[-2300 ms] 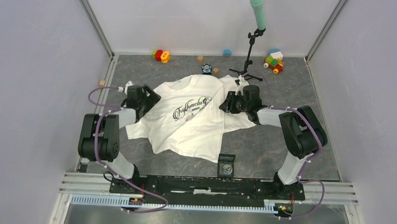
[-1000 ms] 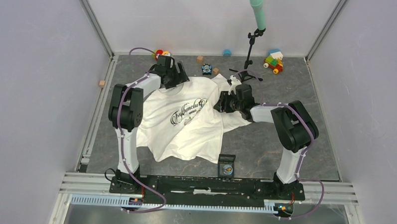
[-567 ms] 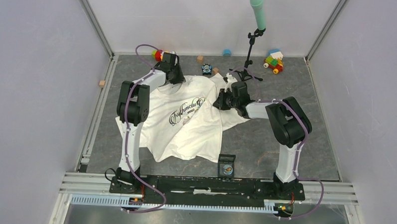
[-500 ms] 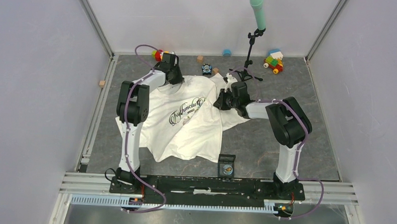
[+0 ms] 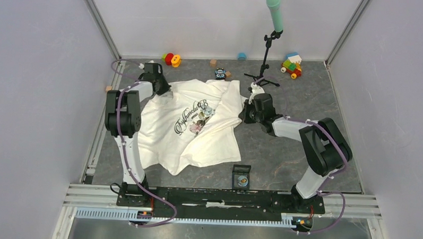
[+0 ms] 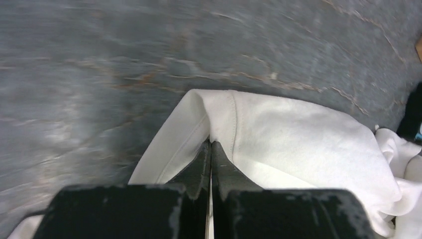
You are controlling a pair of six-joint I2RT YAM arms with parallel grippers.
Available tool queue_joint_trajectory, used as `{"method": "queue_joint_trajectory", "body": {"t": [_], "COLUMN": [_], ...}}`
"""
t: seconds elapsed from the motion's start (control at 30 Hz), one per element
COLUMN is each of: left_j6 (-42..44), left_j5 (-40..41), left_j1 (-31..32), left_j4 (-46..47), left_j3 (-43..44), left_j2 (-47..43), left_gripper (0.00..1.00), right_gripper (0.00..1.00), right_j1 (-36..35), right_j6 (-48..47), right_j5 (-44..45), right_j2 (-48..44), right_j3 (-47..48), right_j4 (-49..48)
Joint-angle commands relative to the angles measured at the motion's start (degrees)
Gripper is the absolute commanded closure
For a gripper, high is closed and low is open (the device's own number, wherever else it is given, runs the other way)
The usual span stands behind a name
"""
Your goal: Pin the brooch onto the clothing
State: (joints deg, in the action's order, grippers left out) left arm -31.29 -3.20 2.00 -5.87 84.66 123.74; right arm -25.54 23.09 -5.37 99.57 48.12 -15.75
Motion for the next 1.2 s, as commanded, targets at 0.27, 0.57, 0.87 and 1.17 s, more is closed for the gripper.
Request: {"method": "queue_joint_trajectory", "body": {"t": [0.27,0.57,0.87,1.17], "left_j6": [-6.0,-8.2,-7.7,-4.0], "left_j5": [2.0,1.5,-5.8,-3.6], "left_j1": [-11.3,-17.8,-17.1,-8.2], "left_j4": [2.1,3.9,4.1,0.1], "left_j3": [-9.8,-15.1,-15.0,-17.5], "left_j2": [-9.2,-14.0,-16.1,-27.3], "left_gripper": [0.98,0.98,0.46,0.13], "right_gripper": [1.0,1.0,0.63,0.26], "right_j1": [9.0,18.0,22.2,22.2], "right_j6": [-6.8,-9.0,-11.8,-10.5], "right_j5": [10.6,24.0,27.6,14.3], "right_j2": [-10.3,-14.8,-15.4,-24.9], "right_j3": [-3.7,-1.7,1.6,-2.6], "right_j4": [9.7,18.9,21.6,26.7]}}
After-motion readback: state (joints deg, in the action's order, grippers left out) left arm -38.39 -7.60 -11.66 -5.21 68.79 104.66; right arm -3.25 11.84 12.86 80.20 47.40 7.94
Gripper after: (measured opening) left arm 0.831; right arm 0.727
